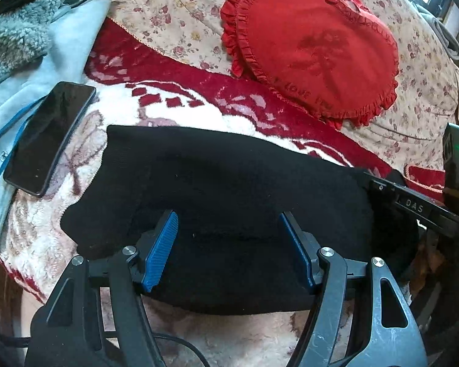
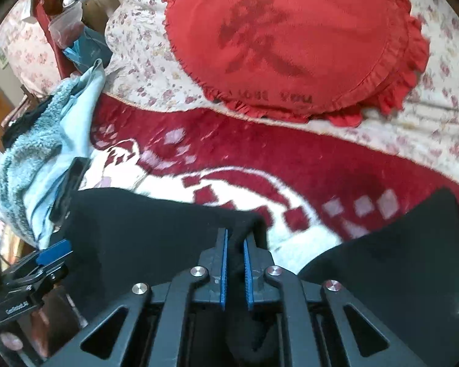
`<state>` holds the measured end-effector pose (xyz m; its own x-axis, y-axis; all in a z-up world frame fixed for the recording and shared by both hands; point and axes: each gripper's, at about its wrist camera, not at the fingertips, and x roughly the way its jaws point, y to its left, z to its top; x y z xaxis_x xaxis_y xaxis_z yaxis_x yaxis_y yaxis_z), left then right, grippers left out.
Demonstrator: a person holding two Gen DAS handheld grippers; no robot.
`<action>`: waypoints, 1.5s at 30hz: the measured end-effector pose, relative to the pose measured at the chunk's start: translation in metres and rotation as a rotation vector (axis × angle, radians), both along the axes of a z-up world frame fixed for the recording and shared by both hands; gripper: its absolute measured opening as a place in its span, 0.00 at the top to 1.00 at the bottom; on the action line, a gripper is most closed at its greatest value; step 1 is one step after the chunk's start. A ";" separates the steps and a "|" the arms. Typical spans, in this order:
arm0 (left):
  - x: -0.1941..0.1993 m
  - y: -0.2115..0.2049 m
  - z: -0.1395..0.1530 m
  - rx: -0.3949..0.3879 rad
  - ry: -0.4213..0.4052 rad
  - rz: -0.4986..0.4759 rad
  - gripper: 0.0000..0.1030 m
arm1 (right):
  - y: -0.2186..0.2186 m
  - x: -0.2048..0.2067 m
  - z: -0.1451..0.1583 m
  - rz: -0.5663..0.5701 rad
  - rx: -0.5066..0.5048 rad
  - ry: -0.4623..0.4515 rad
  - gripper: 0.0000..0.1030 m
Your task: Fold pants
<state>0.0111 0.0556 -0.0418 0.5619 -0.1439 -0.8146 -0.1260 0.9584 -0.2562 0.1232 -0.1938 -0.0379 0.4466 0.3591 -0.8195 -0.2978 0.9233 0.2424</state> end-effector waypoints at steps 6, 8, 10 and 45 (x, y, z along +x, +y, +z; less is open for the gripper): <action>-0.002 -0.021 -0.007 0.149 -0.018 -0.036 0.31 | 0.003 0.005 -0.015 -0.024 -0.040 -0.021 0.92; -0.002 -0.021 -0.005 0.139 -0.017 -0.031 0.31 | -0.004 0.005 -0.011 -0.041 -0.002 -0.002 0.92; -0.003 -0.018 -0.001 0.099 -0.015 -0.020 0.31 | -0.011 0.000 -0.003 -0.059 0.056 0.011 0.92; 0.015 -0.140 0.008 -0.032 0.008 -0.261 0.31 | -0.176 -0.084 0.000 -0.374 0.129 0.063 0.71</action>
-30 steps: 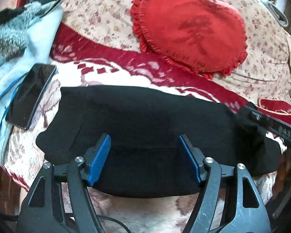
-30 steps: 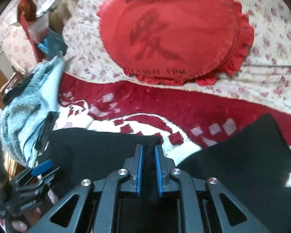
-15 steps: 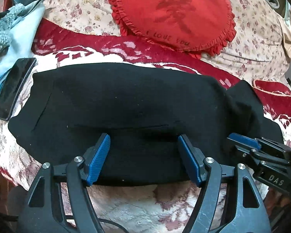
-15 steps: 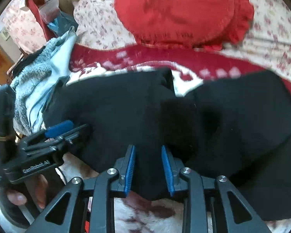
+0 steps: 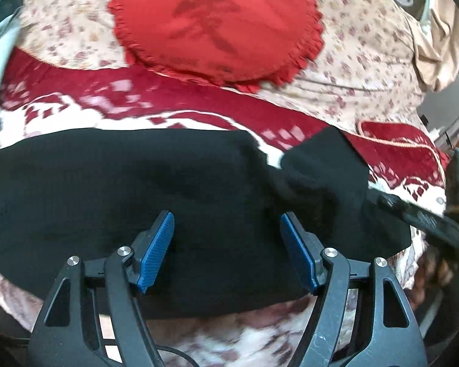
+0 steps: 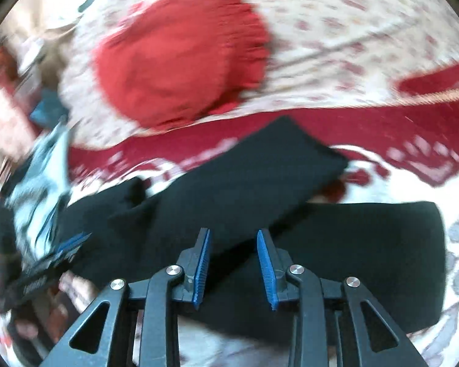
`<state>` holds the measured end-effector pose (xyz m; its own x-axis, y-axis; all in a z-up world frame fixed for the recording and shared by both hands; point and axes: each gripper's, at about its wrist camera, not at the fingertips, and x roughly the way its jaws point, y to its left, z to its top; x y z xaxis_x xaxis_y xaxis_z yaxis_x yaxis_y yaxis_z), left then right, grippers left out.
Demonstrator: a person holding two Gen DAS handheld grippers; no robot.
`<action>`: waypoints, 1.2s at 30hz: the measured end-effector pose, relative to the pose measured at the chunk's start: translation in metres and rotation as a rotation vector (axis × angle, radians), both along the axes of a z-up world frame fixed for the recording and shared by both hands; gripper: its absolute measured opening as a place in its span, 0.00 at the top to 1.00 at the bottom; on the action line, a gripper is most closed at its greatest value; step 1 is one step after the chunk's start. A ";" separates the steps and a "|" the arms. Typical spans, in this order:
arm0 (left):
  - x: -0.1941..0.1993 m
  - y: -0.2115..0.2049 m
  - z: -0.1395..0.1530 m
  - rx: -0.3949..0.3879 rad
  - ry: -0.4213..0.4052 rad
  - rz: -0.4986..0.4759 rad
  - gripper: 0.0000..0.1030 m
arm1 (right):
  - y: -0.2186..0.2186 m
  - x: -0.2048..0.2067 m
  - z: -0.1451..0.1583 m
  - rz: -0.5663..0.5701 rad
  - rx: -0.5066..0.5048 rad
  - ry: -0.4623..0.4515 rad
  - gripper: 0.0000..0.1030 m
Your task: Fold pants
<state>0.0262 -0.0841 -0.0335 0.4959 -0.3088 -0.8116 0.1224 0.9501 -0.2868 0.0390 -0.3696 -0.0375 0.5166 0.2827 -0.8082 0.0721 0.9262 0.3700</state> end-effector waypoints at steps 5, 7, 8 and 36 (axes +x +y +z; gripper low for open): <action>0.013 -0.022 -0.006 0.015 0.019 -0.042 0.31 | -0.033 0.035 -0.021 -0.112 0.055 0.019 0.70; 0.015 -0.024 -0.008 0.020 0.019 -0.044 0.31 | -0.040 0.050 -0.031 -0.137 0.090 0.026 0.70; 0.017 -0.024 -0.009 0.020 0.022 -0.043 0.31 | -0.042 0.055 -0.036 -0.152 0.120 0.023 0.70; 0.003 -0.037 -0.004 0.013 0.016 -0.062 0.31 | -0.109 -0.091 0.035 -0.262 -0.040 -0.038 0.85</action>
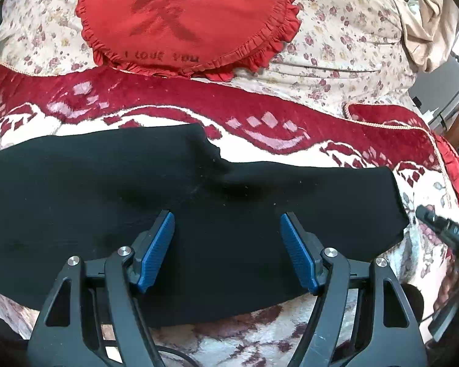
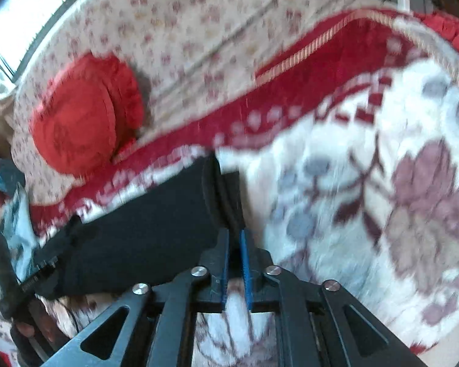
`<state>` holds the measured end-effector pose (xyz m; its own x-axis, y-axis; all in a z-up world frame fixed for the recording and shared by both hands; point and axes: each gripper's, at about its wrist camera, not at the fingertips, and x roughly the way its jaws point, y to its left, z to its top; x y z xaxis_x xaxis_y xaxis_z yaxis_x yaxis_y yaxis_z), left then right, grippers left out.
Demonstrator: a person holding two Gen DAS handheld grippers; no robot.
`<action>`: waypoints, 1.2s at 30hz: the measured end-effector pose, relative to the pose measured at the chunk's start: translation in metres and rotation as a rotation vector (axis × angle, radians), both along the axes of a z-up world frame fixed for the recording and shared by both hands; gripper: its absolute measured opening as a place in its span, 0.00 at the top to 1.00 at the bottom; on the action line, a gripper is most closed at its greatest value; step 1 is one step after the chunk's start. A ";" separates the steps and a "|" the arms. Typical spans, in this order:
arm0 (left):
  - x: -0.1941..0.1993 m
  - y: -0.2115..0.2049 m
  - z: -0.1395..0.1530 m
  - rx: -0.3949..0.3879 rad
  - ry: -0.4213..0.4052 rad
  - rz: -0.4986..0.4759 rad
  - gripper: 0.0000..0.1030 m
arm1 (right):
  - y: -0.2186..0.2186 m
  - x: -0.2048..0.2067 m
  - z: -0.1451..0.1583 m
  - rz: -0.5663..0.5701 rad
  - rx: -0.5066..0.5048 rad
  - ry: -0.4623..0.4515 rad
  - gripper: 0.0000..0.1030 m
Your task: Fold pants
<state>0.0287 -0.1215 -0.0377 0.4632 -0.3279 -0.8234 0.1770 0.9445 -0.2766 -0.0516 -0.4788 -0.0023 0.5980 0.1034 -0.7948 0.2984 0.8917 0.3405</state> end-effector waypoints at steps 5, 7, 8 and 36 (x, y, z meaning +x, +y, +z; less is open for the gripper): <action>-0.002 0.004 0.001 0.010 0.006 -0.003 0.31 | 0.022 0.044 -0.012 0.088 -0.086 0.031 0.74; -0.002 0.008 0.002 0.007 0.006 0.006 0.31 | 0.029 0.059 -0.025 0.120 -0.141 0.077 0.74; -0.001 0.010 0.002 0.005 0.005 0.013 0.31 | 0.029 0.063 -0.032 0.120 -0.158 0.100 0.74; 0.008 0.003 -0.002 0.036 -0.007 0.044 0.31 | 0.037 0.032 0.000 0.111 -0.043 -0.012 0.88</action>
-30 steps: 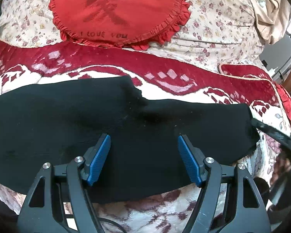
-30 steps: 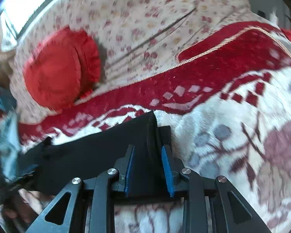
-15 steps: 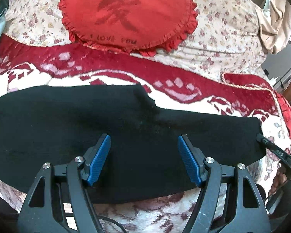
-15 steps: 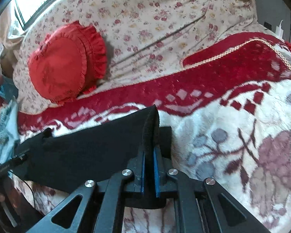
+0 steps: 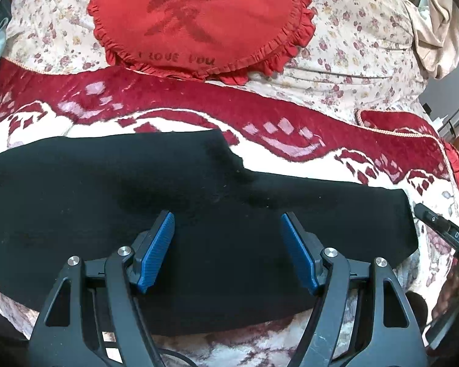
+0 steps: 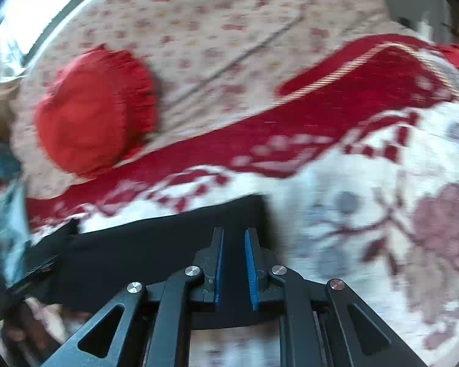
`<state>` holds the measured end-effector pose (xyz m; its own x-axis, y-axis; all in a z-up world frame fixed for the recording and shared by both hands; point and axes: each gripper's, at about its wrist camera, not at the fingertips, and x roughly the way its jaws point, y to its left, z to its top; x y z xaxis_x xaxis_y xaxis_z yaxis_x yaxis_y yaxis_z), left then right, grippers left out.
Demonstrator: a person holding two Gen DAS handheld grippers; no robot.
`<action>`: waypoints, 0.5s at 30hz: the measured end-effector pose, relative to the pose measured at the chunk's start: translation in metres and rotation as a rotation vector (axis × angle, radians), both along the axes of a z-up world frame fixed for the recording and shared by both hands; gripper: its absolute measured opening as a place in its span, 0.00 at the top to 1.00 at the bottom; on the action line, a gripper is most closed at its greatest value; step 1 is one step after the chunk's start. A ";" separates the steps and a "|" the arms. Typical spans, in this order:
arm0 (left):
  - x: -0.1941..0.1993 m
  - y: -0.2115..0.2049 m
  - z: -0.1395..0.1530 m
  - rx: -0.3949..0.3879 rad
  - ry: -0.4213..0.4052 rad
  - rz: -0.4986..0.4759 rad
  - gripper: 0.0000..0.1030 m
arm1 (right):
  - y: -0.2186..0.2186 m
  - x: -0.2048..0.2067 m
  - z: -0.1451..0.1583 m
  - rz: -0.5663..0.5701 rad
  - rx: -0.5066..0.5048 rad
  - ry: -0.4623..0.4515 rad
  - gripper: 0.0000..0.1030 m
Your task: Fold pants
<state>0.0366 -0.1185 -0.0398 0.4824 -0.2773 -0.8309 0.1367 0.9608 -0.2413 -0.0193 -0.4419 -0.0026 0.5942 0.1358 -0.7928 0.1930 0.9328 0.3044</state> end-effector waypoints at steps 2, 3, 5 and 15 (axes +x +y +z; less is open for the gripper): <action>0.002 -0.004 -0.002 0.019 -0.003 -0.005 0.31 | 0.023 0.011 -0.006 0.071 0.008 -0.001 0.88; 0.002 -0.005 -0.003 0.024 -0.005 -0.006 0.31 | 0.031 0.015 -0.010 0.086 0.008 0.003 0.88; 0.004 -0.007 -0.004 0.034 -0.007 -0.007 0.31 | 0.045 0.025 -0.020 0.109 -0.001 0.021 0.88; 0.016 -0.018 -0.010 0.073 -0.014 -0.022 0.20 | 0.049 0.063 -0.042 0.100 -0.071 0.052 0.88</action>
<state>0.0529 -0.1367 -0.0495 0.4883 -0.2270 -0.8426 0.1604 0.9725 -0.1690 0.0438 -0.3929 -0.0448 0.5380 0.1343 -0.8321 0.1121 0.9671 0.2285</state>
